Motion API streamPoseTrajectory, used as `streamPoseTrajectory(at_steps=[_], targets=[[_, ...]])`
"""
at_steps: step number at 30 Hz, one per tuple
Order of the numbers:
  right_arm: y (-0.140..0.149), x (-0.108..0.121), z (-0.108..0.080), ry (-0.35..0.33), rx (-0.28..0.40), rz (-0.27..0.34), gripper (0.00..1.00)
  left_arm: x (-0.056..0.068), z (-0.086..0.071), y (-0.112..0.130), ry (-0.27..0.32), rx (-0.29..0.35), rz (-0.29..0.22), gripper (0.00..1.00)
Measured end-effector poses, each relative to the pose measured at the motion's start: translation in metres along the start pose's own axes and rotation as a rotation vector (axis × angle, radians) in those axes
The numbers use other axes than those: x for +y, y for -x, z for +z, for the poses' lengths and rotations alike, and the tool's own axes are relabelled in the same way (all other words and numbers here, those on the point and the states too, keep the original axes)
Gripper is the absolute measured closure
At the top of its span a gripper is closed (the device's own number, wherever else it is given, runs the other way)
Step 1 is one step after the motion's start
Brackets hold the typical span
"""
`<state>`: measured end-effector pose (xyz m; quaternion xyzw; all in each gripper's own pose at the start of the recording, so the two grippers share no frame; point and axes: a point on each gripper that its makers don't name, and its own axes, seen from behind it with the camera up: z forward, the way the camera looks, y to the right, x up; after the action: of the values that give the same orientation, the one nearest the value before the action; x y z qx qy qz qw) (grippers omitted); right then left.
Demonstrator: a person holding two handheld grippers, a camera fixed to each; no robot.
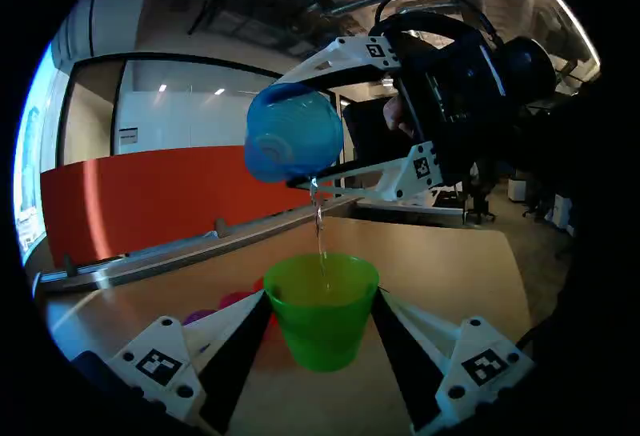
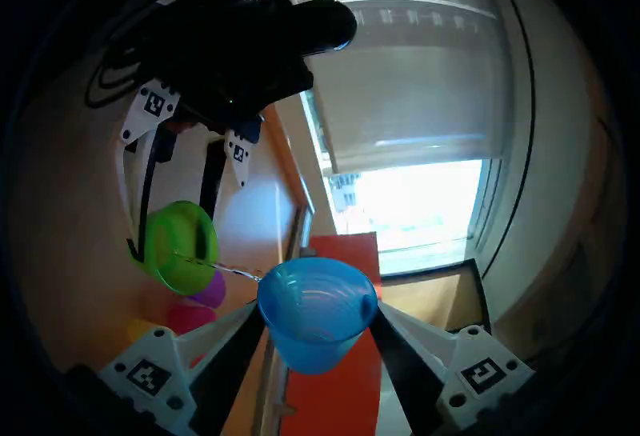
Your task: Pour water
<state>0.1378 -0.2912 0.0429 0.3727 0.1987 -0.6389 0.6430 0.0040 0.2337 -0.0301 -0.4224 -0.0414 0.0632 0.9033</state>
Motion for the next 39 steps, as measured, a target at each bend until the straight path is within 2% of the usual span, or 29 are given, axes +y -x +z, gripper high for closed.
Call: streamPoseTrajectory(at_steps=[39], targets=[[-0.012, -0.006, -0.008, 0.011, -0.014, -0.11, 0.1, 0.002, -0.001, 0.0, 0.004, 0.004, -0.004, 0.15]])
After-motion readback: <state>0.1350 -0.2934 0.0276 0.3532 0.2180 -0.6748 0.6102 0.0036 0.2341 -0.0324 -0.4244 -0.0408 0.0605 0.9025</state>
